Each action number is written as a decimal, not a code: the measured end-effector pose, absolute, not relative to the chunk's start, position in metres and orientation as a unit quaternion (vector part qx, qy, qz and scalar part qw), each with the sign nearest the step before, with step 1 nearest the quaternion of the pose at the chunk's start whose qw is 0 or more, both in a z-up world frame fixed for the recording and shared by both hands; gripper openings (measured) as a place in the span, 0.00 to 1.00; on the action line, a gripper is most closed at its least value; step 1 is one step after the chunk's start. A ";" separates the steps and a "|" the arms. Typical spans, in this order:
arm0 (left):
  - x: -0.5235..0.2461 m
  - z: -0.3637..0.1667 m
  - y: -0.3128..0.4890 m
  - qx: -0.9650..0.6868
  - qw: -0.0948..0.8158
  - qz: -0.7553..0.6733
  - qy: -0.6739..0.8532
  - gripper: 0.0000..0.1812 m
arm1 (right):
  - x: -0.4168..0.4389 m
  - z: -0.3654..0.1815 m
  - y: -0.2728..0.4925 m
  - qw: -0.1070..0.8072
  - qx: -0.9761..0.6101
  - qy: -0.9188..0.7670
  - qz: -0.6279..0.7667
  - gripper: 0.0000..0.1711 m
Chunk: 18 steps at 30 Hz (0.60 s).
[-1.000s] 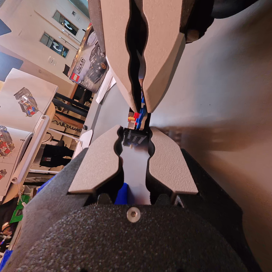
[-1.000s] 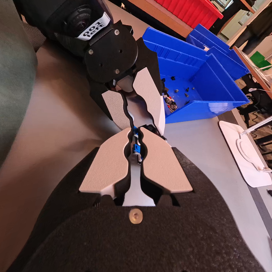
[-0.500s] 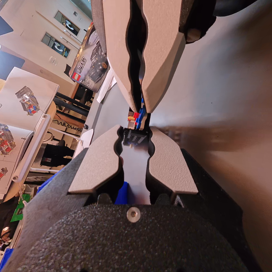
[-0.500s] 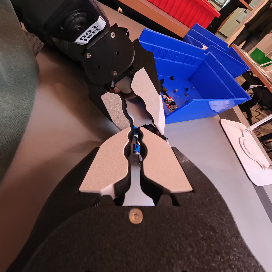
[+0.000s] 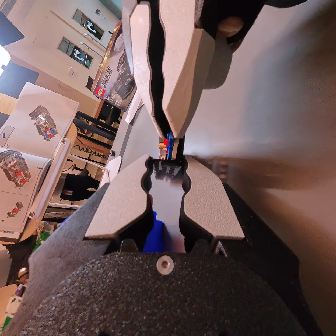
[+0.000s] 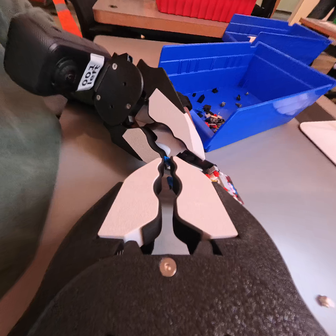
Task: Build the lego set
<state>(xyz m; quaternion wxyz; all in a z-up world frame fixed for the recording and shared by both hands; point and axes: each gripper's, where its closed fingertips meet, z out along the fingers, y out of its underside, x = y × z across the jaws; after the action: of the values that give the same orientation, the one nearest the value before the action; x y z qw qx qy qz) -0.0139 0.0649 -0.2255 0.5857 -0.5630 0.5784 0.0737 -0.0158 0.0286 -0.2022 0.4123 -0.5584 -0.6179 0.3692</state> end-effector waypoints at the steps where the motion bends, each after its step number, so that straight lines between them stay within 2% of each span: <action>1: -0.014 -0.225 0.066 -0.566 0.586 0.070 0.576 0.17 | -0.016 -0.201 0.030 0.407 -0.565 -0.609 0.380 0.03; 15: -0.009 -0.230 0.068 -0.557 0.582 0.087 0.586 0.17 | -0.011 -0.189 0.039 0.296 -0.630 -0.479 0.534 0.03; 18: -0.013 -0.227 0.073 -0.574 0.581 0.080 0.571 0.17 | -0.008 -0.182 0.042 0.309 -0.625 -0.472 0.539 0.03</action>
<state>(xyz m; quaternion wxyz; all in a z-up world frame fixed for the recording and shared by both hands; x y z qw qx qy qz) -0.0125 0.0728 -0.2265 0.5813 -0.5745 0.5706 0.0804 -0.0082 0.0423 -0.1820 0.3091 -0.6253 -0.4723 0.5390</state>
